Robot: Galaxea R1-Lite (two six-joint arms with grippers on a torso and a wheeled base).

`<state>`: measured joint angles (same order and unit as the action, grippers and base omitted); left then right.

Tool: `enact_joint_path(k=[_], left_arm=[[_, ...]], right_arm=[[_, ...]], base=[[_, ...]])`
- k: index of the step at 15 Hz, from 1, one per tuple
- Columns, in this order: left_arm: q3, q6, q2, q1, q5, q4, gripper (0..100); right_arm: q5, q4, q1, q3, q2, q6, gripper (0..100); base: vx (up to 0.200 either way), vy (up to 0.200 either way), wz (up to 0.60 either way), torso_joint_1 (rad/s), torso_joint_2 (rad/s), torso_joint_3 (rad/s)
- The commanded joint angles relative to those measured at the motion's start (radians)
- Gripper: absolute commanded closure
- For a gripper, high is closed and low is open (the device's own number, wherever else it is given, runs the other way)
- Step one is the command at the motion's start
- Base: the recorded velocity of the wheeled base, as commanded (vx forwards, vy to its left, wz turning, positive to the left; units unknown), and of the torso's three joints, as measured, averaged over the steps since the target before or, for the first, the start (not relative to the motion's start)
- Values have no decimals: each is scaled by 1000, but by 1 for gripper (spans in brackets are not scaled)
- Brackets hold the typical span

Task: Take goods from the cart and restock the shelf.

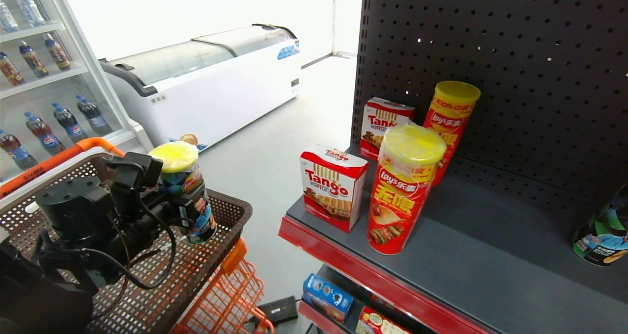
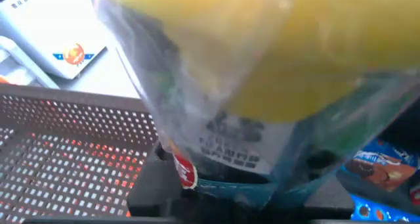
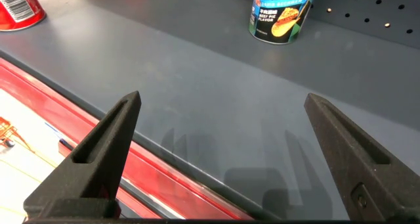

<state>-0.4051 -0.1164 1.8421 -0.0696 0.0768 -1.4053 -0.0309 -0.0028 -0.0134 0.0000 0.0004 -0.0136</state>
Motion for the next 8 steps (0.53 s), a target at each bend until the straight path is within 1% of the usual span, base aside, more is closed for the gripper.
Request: enact_joint_path(k=[1,2,4,5,7,8], left_arm=[[-1,4,-100,-27,1,37,100],[6,-6,-119,-29,3,46,100],[26,0,-144,-84,77,43,100],[43,3,-178,-98,139,43,100],[68,24,-239,-127,195,55,100],[91,15,-245,-130,199,43,100]], right_arm=[[0,0,0,0,1,0,0],[0,0,0,0,1,0,0],[0,0,0,0,1,0,0],[0,0,0,0,1,0,0],[0,0,0,0,1,0,0],[0,0,0,0,1,0,0]], base=[[0,0,0,0,0,0],[0,0,0,0,0,0],[0,0,0,0,0,0],[0,0,0,0,0,0],[0,0,0,0,0,0],[0,0,0,0,0,0]])
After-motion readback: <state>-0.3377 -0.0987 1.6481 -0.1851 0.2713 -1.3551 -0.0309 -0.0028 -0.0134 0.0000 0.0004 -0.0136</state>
